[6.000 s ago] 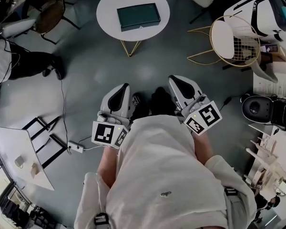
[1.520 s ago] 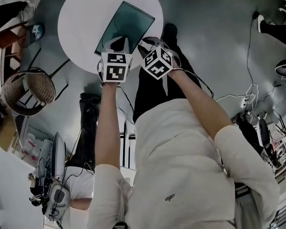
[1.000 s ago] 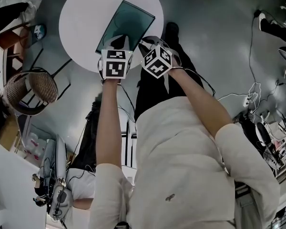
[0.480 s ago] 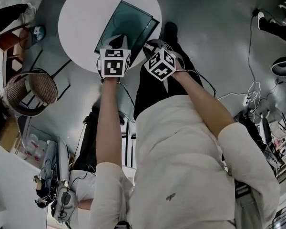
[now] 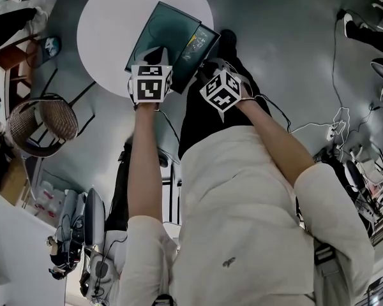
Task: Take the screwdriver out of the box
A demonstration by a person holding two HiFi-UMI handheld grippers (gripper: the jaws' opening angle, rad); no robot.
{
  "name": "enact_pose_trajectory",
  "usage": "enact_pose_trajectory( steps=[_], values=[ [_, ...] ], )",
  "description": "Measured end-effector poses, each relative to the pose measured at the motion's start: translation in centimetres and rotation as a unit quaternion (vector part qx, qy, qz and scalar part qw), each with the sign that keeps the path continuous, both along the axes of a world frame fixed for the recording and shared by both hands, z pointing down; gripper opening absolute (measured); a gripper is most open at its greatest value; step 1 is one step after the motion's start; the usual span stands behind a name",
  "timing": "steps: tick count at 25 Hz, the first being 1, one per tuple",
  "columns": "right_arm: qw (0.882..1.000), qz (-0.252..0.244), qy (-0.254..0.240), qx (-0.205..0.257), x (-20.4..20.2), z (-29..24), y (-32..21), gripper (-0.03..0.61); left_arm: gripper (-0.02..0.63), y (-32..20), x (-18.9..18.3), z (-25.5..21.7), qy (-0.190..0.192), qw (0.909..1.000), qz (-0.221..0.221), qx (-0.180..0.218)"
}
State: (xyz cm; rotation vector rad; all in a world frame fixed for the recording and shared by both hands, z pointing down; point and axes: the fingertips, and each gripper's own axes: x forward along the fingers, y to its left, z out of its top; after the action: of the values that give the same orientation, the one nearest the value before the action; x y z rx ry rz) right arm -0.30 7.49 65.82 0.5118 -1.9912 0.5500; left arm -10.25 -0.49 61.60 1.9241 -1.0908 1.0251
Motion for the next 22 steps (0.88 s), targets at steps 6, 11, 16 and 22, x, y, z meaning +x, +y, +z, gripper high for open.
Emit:
enact_pose_trajectory(
  steps=[6, 11, 16, 22],
  values=[
    [1.000, 0.000, 0.007, -0.005, 1.5, 0.2, 1.0, 0.077, 0.010, 0.2, 0.1, 0.1, -0.003, 1.0000, -0.001, 0.001],
    [1.000, 0.004, 0.011, -0.013, 2.3, 0.1, 1.1, 0.076, 0.009, 0.0, 0.1, 0.1, -0.006, 1.0000, 0.003, -0.003],
    [1.000, 0.002, 0.015, -0.022, 2.6, 0.2, 1.4, 0.075, 0.010, -0.2, -0.1, 0.1, -0.006, 1.0000, -0.002, 0.000],
    [0.999, 0.006, 0.020, -0.030, 3.2, 0.3, 1.4, 0.077, 0.011, -0.4, 0.0, 0.1, -0.010, 0.9999, -0.003, -0.001]
  ],
)
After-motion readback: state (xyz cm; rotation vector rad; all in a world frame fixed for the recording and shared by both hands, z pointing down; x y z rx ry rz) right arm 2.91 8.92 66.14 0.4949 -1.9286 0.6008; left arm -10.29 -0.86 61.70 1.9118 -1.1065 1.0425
